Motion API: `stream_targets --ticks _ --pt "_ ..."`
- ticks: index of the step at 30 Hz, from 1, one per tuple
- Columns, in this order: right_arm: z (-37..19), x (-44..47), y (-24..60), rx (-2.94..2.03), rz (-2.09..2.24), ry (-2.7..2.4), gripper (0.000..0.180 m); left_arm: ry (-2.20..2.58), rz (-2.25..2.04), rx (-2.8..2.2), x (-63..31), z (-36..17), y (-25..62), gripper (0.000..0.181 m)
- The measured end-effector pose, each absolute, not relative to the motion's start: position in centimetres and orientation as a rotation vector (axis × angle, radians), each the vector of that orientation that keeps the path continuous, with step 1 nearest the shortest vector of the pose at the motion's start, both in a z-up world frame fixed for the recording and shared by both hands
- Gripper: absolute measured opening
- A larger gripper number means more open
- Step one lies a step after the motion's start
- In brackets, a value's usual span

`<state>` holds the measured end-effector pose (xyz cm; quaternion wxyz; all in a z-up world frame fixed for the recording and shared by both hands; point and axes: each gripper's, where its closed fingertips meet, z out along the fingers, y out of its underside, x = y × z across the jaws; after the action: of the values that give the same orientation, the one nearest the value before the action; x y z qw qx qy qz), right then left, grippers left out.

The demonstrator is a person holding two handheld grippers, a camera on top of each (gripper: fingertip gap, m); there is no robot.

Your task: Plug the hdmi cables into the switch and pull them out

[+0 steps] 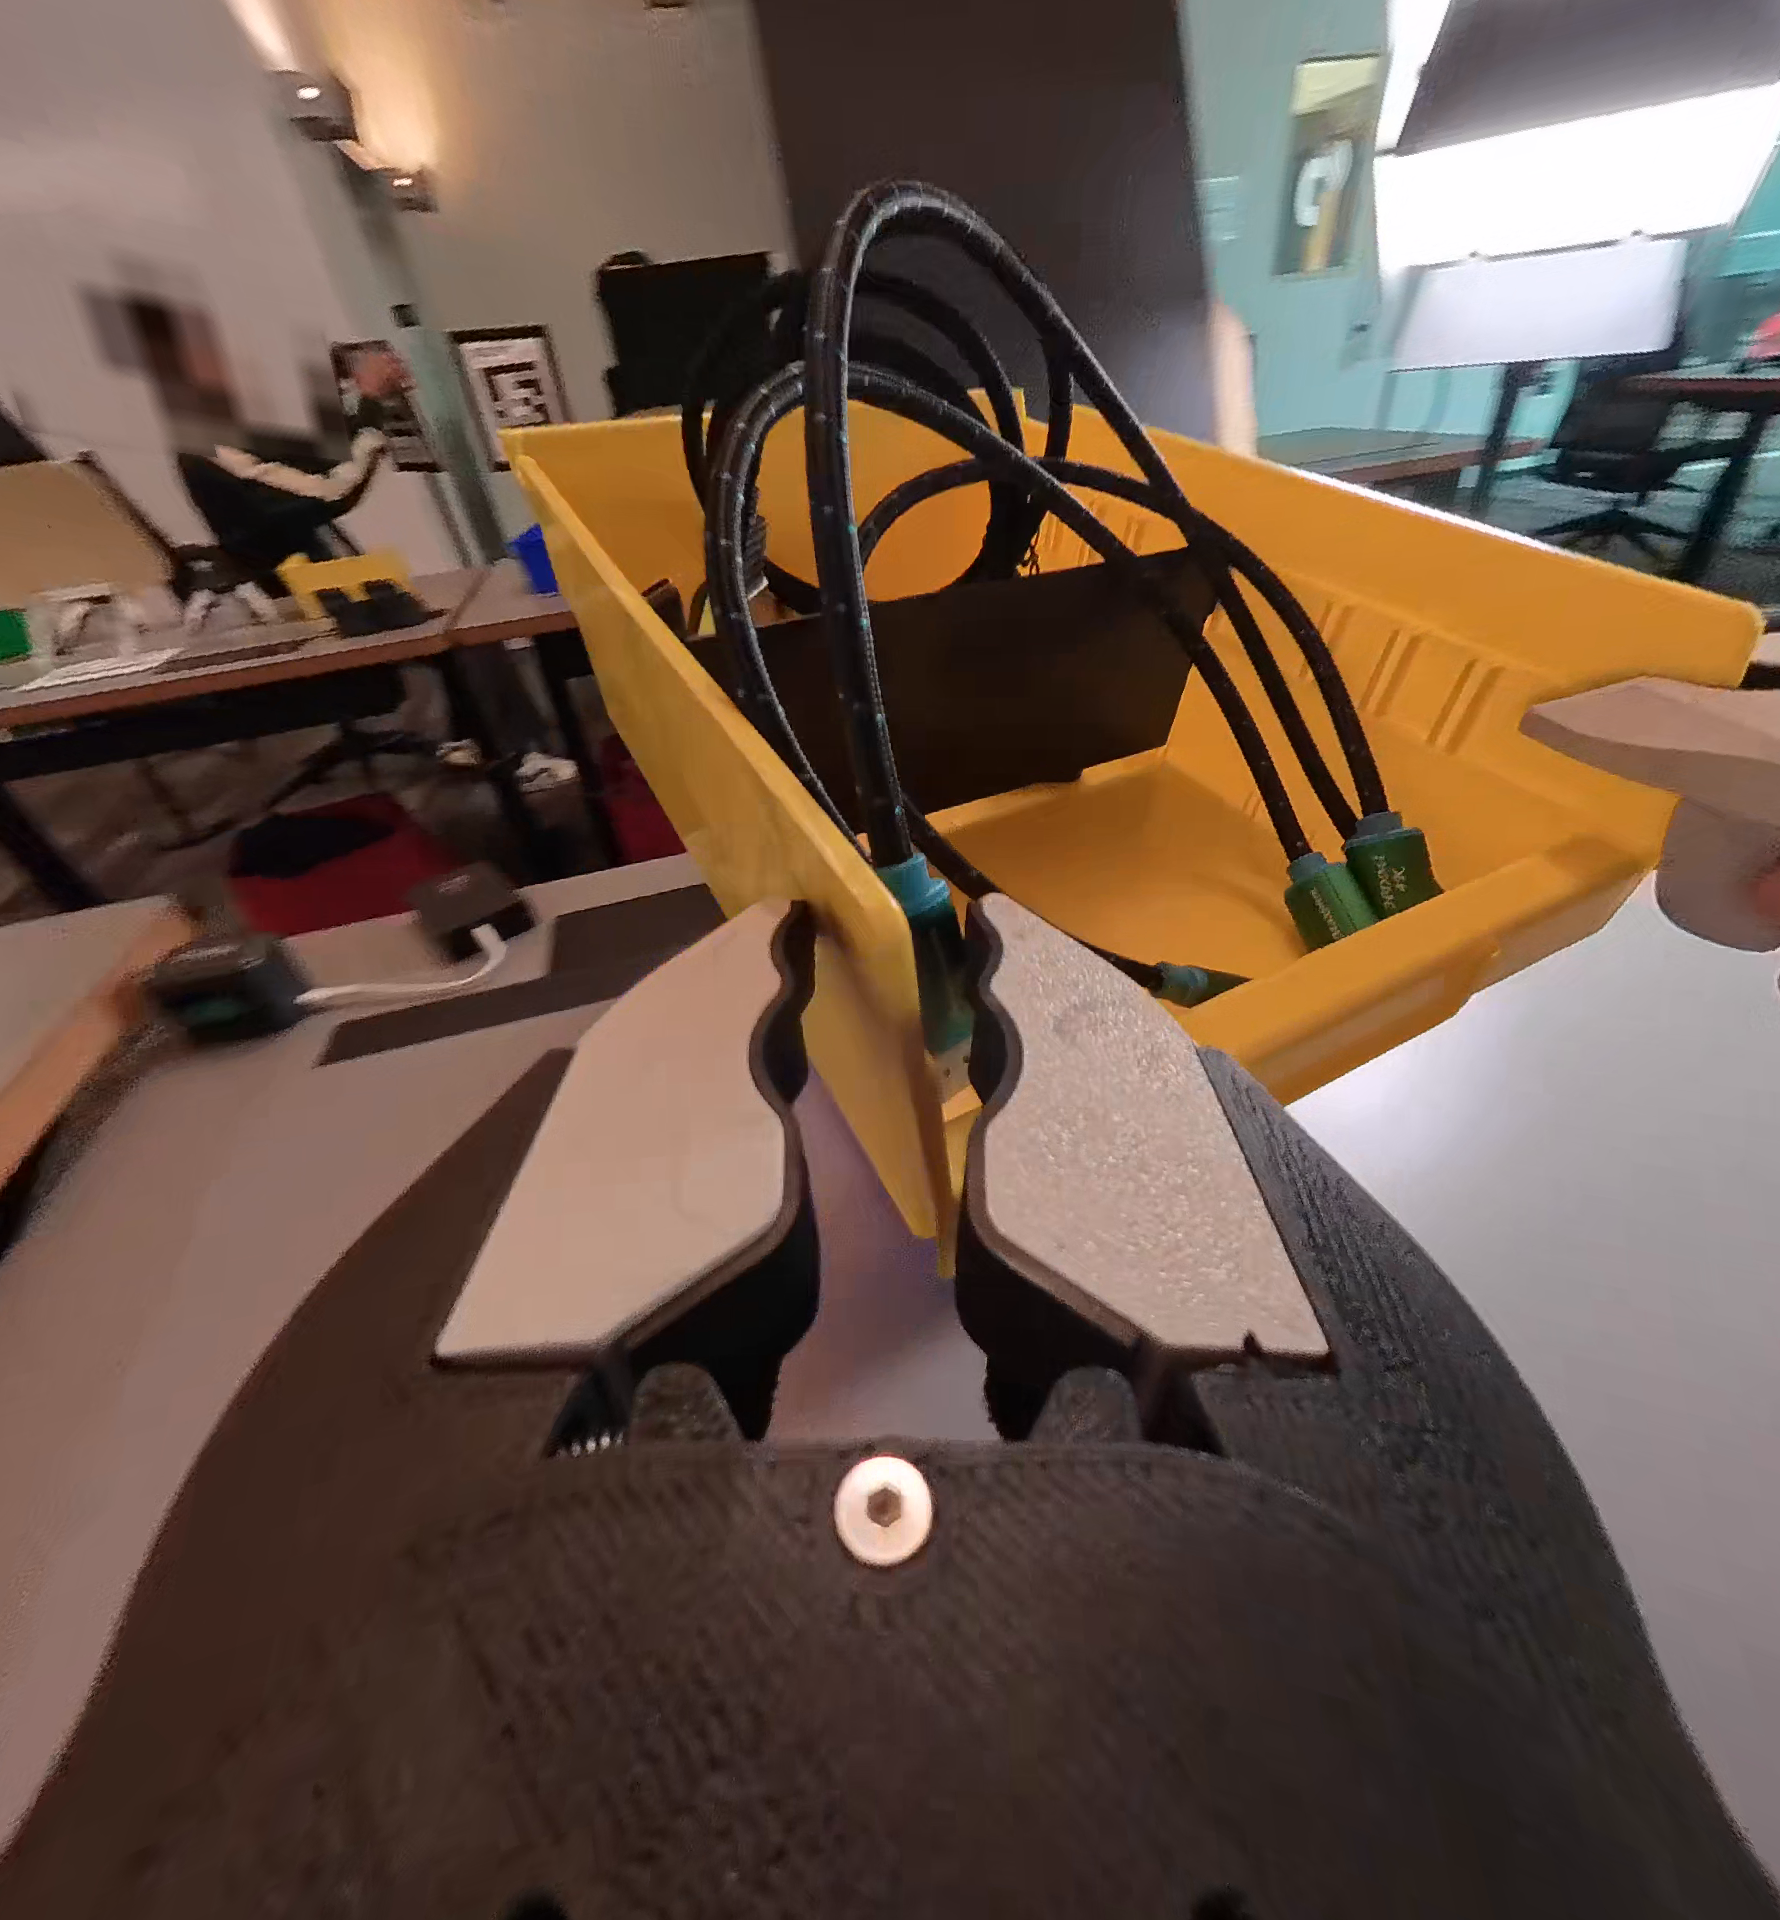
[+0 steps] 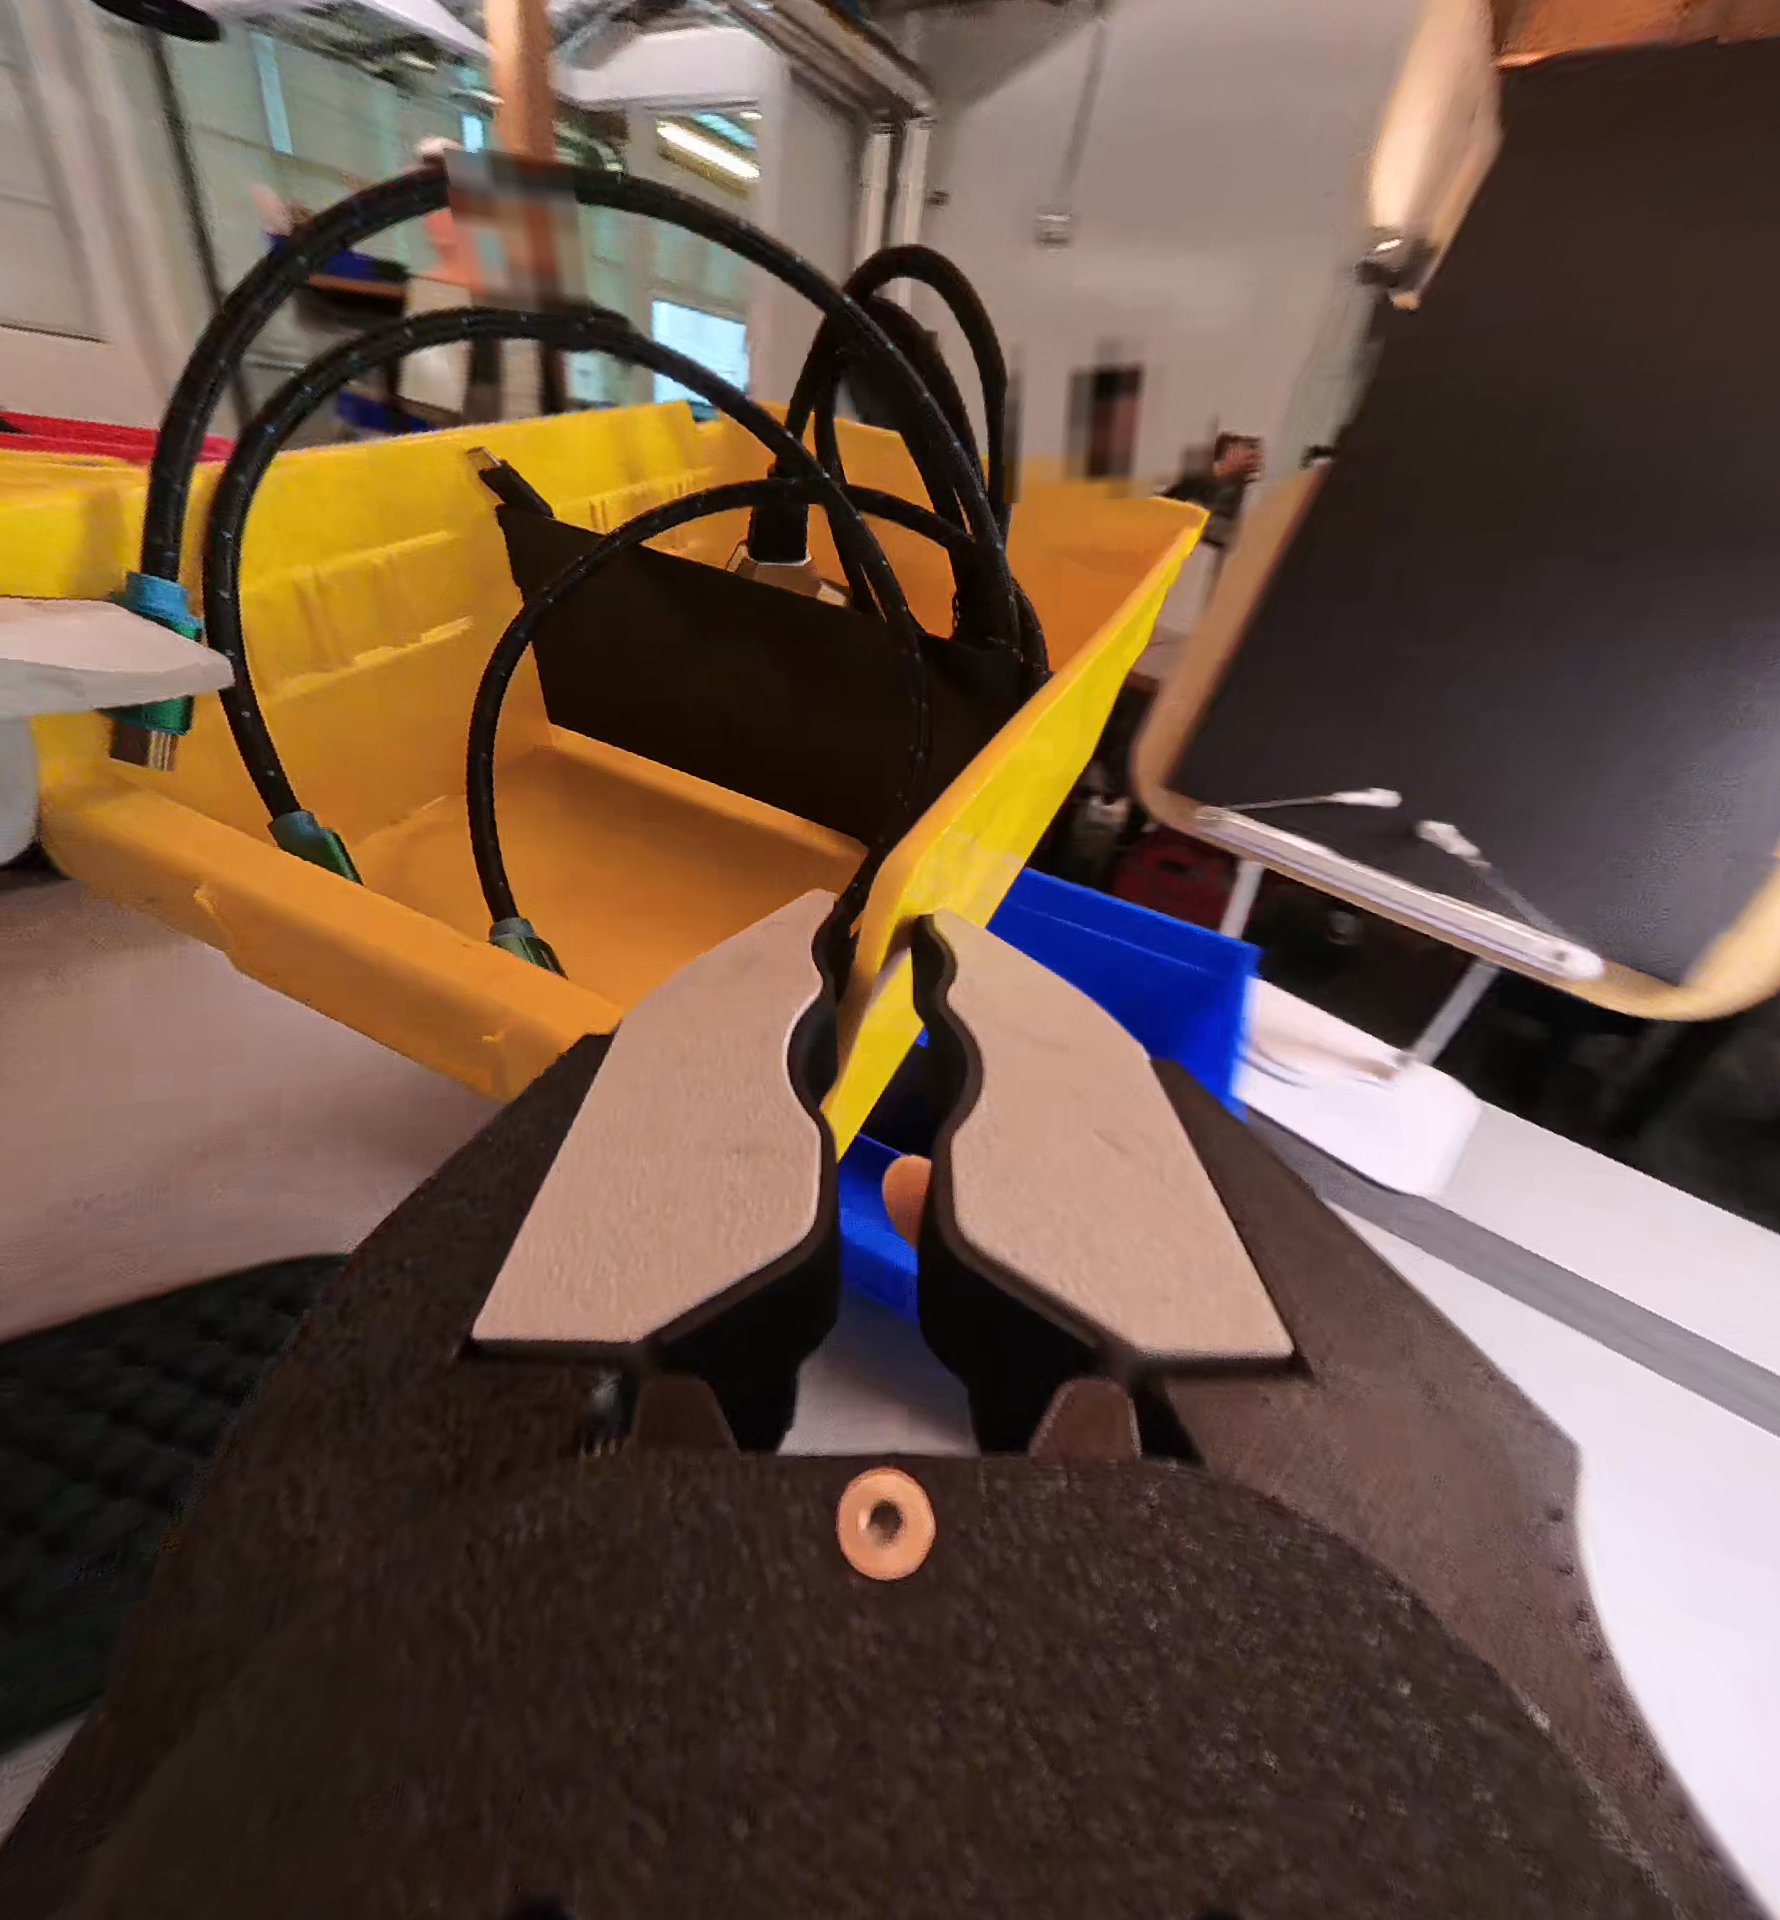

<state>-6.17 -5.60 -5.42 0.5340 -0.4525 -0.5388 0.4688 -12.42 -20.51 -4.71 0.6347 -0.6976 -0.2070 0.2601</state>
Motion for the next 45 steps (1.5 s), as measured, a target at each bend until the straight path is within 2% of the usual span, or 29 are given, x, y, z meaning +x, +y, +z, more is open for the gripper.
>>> stream_targets --ticks 6,11,14,19,22,25,29,33,36,41,45 --pt "-11.0 -14.9 -14.1 -1.1 1.259 -1.467 0.011 -0.631 0.681 -1.577 -18.0 -7.1 -30.3 0.028" --pt "-18.7 -18.4 -17.0 -1.176 1.276 -1.614 0.013 -0.685 0.644 -1.541 -21.8 -11.1 -33.0 0.019" --pt "-20.4 -19.1 -17.1 -1.148 1.229 -1.601 0.014 -0.692 0.661 -1.558 -23.2 -13.9 -33.6 0.014" --pt "-22.0 -19.8 -15.2 -1.212 1.195 -1.644 0.015 -0.703 0.635 -1.652 -24.2 -17.1 -32.3 0.015" --pt "-23.3 -19.3 -14.4 -1.249 1.174 -1.769 0.032 -0.699 0.573 -1.74 -24.6 -19.8 -30.9 0.015" --pt "-22.6 -17.5 -13.0 -1.211 1.151 -1.874 0.034 -0.704 0.478 -1.899 -24.8 -23.2 -30.0 0.023" --pt "-20.6 -15.5 -8.2 -1.114 0.984 -1.977 0.038 -0.623 0.648 -1.935 -24.7 -20.7 -31.4 0.032" --pt "-23.8 -15.2 -2.9 -0.998 0.615 -2.216 0.053 -0.377 0.616 -2.117 -22.1 -19.3 -28.7 0.044" --pt "-26.7 -15.9 -1.4 -0.904 0.473 -2.343 0.059 -0.133 0.561 -2.301 -20.1 -21.4 -24.7 0.052" --pt "-27.6 -15.8 -2.6 -0.882 0.519 -2.476 0.043 0.15 0.48 -2.625 -19.5 -27.8 -21.0 0.064" --pt "-28.3 -15.0 -2.4 -0.827 0.478 -2.554 0.043 0.284 0.468 -2.747 -19.8 -30.3 -19.8 0.055"
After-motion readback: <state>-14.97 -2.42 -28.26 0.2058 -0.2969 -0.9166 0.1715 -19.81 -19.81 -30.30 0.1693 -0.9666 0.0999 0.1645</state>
